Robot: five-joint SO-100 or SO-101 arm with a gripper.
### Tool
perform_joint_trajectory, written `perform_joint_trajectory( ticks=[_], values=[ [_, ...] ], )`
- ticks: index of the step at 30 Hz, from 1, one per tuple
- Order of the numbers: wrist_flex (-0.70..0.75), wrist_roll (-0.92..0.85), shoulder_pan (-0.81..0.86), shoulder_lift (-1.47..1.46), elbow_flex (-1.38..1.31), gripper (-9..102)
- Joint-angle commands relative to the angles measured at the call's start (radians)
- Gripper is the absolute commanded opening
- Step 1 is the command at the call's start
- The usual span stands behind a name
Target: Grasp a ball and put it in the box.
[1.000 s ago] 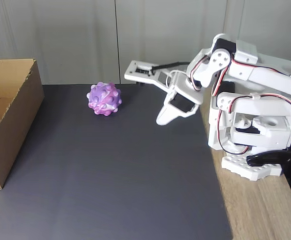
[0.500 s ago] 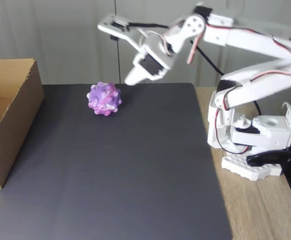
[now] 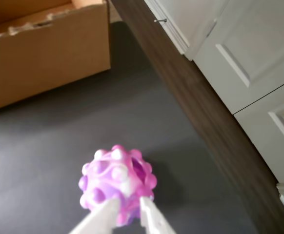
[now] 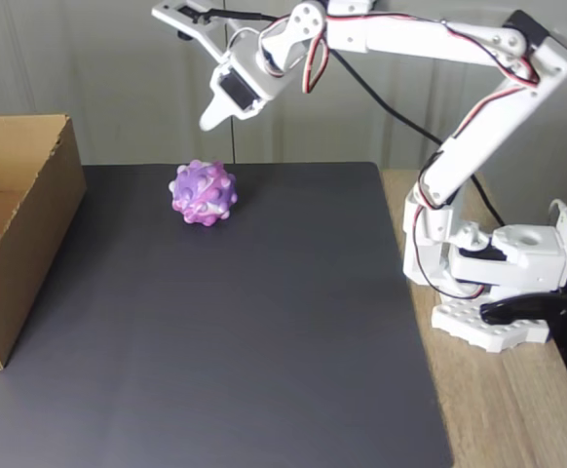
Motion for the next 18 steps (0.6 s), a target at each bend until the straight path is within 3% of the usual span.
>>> perform_joint_trajectory(
  ticks=[1, 6, 18],
  values=[
    [-0.035, 0.0, 0.017, -0.028, -0.061, 14],
    [-0.057, -0.005, 0.026, -0.097, -0.095, 25],
    [-0.103, 0.017, 0.051, -0.262, -0.133, 33]
  ],
)
